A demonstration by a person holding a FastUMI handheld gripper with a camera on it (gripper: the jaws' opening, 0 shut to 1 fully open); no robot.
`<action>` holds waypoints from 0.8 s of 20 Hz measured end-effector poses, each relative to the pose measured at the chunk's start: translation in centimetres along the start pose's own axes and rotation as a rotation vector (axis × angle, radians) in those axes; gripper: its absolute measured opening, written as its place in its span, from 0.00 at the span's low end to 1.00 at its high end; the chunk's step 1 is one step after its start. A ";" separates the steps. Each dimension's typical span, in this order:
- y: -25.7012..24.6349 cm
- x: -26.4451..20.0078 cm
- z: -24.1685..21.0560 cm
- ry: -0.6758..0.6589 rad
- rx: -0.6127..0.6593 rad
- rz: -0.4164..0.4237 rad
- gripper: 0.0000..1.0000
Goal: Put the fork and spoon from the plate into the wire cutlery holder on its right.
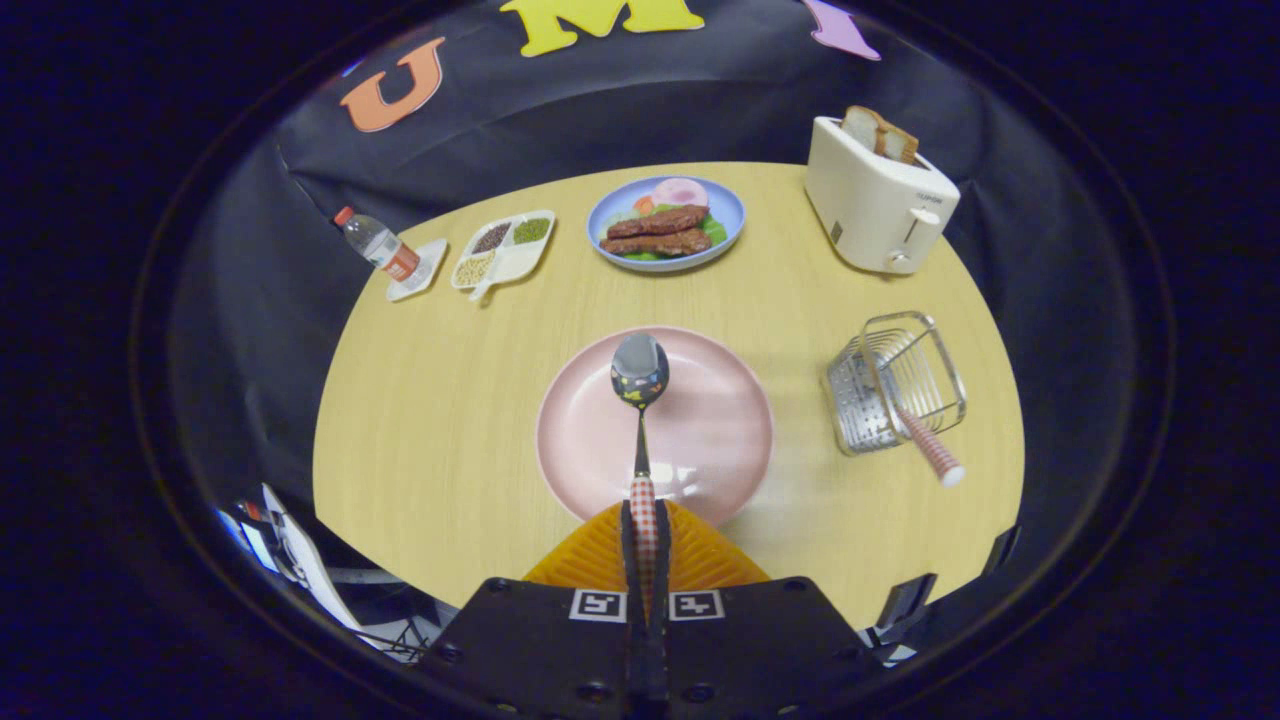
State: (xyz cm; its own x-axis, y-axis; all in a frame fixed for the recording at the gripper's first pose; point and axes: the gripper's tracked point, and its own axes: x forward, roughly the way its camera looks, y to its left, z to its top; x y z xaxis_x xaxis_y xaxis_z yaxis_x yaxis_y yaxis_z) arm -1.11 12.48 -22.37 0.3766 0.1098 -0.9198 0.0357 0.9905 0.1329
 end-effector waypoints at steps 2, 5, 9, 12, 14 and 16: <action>-2.5 -3.6 1.3 0.032 -0.011 -0.026 0.01; -5.9 -6.8 2.4 0.098 0.029 -0.036 0.01; -10.4 -8.4 3.6 0.186 0.103 -0.040 0.01; -12.7 -8.8 3.3 0.299 0.142 -0.036 0.01; -14.7 -8.4 3.6 0.368 0.143 -0.046 0.01; -16.0 -7.9 4.0 0.417 0.119 -0.070 0.01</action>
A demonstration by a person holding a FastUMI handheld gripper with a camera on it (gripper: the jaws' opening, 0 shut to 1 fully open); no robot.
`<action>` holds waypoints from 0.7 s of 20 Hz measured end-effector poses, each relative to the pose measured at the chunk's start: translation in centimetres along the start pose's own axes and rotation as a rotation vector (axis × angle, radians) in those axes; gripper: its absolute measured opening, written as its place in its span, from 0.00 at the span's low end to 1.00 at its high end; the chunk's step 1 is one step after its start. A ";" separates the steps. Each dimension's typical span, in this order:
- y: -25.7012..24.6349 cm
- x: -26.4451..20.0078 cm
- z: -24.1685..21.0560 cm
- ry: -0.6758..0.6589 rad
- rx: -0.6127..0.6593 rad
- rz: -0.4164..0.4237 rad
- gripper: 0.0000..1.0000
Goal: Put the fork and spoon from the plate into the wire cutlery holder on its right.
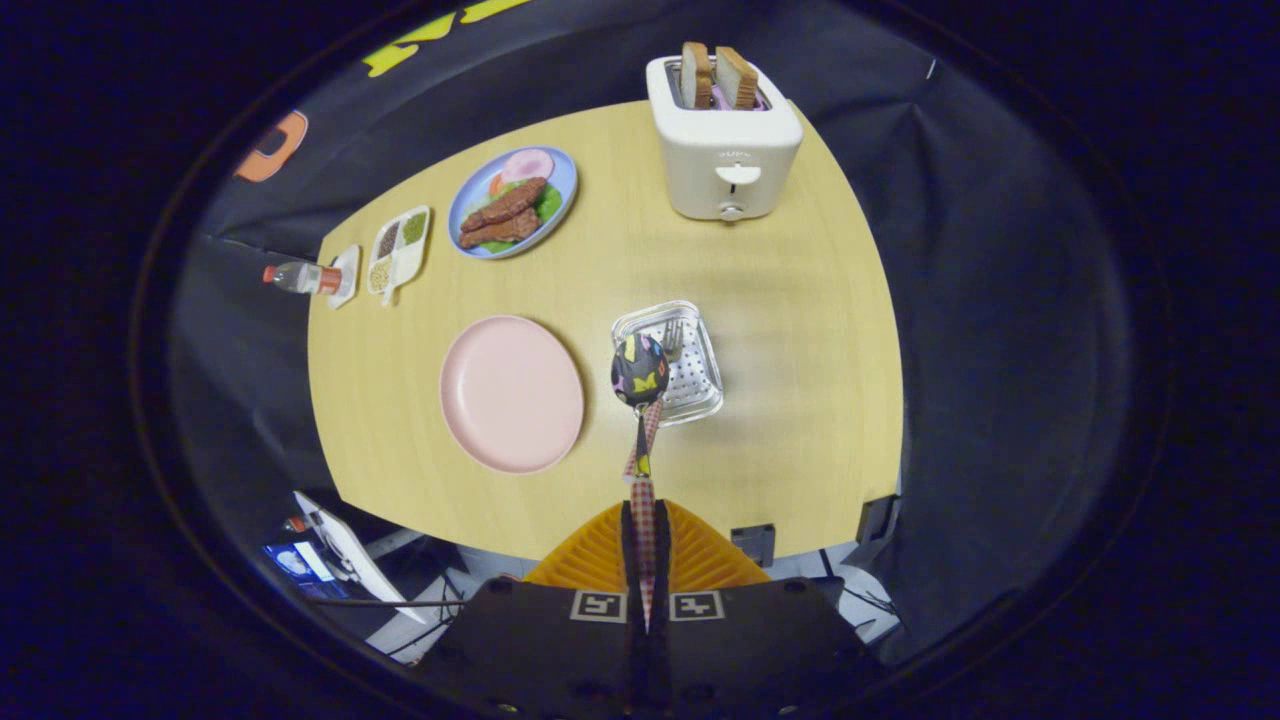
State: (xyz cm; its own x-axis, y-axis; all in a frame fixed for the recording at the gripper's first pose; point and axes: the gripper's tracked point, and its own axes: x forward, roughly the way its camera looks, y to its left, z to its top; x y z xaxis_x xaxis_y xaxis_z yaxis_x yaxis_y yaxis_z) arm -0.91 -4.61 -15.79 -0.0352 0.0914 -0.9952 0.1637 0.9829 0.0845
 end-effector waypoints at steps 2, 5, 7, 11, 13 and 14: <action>-0.6 0.7 0.6 0.056 -0.022 -0.019 0.01; -0.3 2.2 1.4 0.145 -0.041 -0.016 0.01; -0.3 3.1 2.2 0.183 -0.051 -0.024 0.01; -0.7 4.7 3.4 0.222 -0.063 -0.059 0.01; -0.8 5.4 3.5 0.245 -0.053 -0.063 0.01; -0.7 5.9 3.7 0.253 -0.050 -0.060 0.01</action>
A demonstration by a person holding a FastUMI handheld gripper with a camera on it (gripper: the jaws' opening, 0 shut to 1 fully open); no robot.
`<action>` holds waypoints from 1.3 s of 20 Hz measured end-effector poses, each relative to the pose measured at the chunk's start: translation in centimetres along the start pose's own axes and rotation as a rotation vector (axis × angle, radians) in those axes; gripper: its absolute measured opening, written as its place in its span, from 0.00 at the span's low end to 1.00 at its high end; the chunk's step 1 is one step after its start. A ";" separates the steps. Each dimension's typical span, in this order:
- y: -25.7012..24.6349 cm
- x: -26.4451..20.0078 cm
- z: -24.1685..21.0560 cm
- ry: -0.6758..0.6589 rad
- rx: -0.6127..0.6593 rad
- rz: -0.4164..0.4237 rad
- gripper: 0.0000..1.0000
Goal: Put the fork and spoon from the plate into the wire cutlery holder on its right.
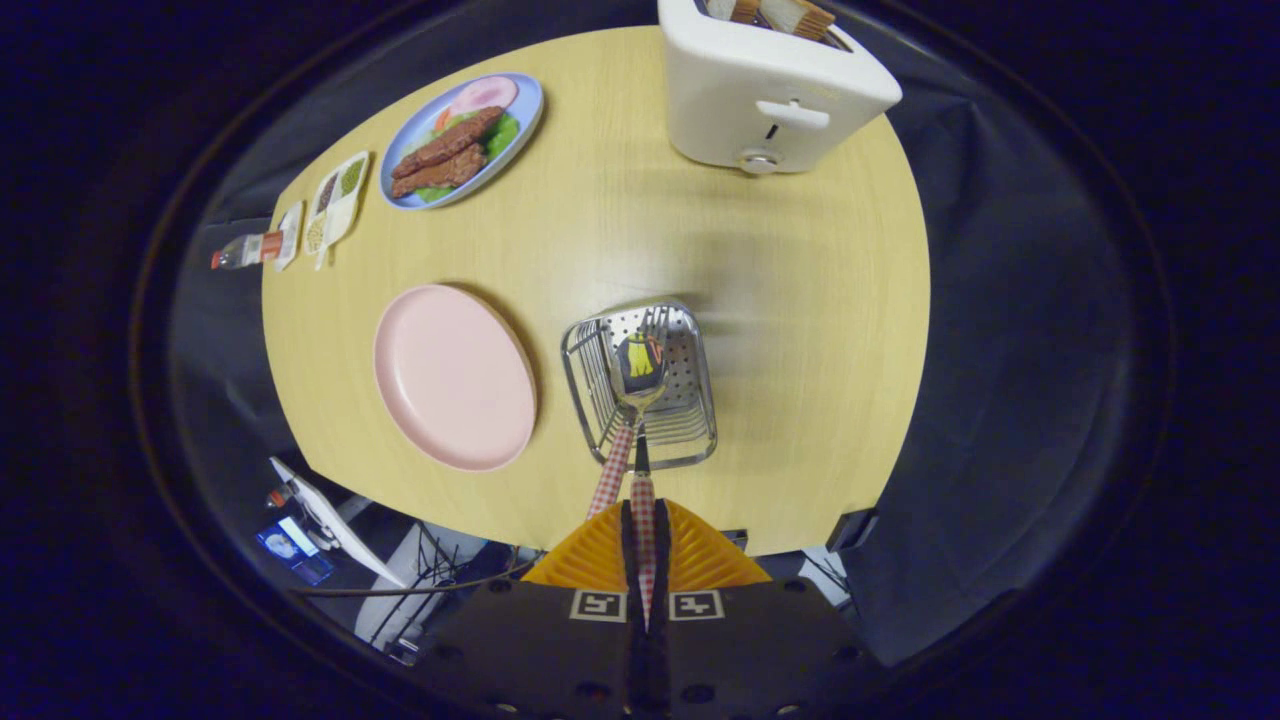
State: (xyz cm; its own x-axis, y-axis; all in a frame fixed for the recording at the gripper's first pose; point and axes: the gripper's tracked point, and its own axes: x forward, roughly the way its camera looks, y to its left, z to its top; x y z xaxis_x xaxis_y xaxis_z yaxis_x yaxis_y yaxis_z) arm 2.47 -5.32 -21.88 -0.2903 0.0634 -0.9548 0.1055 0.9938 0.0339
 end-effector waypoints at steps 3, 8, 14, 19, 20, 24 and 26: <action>0.1 0.9 0.9 0.024 0.014 0.000 0.01; 0.7 1.5 1.9 0.020 0.039 0.012 0.03; 1.2 0.8 2.3 -0.063 0.059 0.053 0.31; 1.5 -1.9 3.3 -0.304 0.016 0.095 0.74; 1.5 -2.8 3.5 -0.371 0.005 0.097 0.84; 2.2 -7.3 2.9 -0.691 -0.016 0.139 0.98; 2.3 -10.4 2.0 -0.894 -0.032 0.148 0.97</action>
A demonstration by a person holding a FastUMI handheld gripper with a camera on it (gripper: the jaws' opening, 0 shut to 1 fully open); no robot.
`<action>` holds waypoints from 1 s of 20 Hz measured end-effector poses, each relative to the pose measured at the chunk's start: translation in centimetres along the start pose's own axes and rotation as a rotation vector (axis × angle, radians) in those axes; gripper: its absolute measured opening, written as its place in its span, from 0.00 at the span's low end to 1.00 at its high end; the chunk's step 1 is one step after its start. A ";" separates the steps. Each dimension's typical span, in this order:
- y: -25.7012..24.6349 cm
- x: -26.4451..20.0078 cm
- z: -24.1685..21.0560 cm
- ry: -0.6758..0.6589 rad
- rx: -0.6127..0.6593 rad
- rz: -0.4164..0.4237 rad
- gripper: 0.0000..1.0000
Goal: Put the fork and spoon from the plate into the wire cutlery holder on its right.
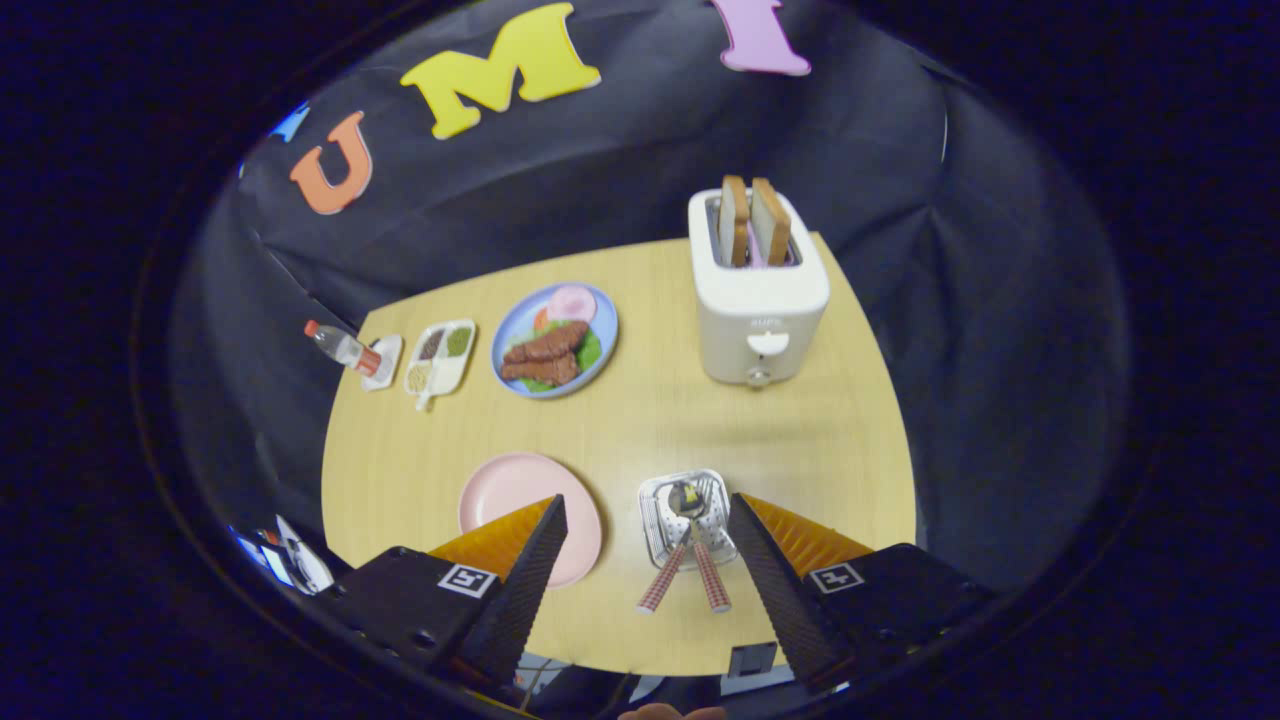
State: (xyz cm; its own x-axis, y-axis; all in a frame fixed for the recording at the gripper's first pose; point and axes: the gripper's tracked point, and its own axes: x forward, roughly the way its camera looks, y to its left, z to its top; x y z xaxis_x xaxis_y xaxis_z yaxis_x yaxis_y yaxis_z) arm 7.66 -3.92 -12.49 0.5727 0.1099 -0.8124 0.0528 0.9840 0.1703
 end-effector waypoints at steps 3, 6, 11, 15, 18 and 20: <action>1.2 -5.5 2.3 -0.334 -0.072 -0.008 0.97; 3.0 -11.7 2.3 -0.597 -0.105 -0.028 0.96; 4.4 -17.0 1.1 -0.866 -0.148 -0.086 0.96; 5.0 -19.4 -0.3 -0.952 -0.182 -0.089 0.96; 5.4 -20.8 -1.2 -0.985 -0.194 -0.069 0.96; 5.5 -20.7 -1.5 -0.988 -0.197 -0.060 0.96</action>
State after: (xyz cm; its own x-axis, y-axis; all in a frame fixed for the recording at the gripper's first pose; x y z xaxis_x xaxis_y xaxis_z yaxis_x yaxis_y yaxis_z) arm -5.09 -0.56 4.42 0.9995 -0.0184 0.0244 0.0190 0.9996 -0.0232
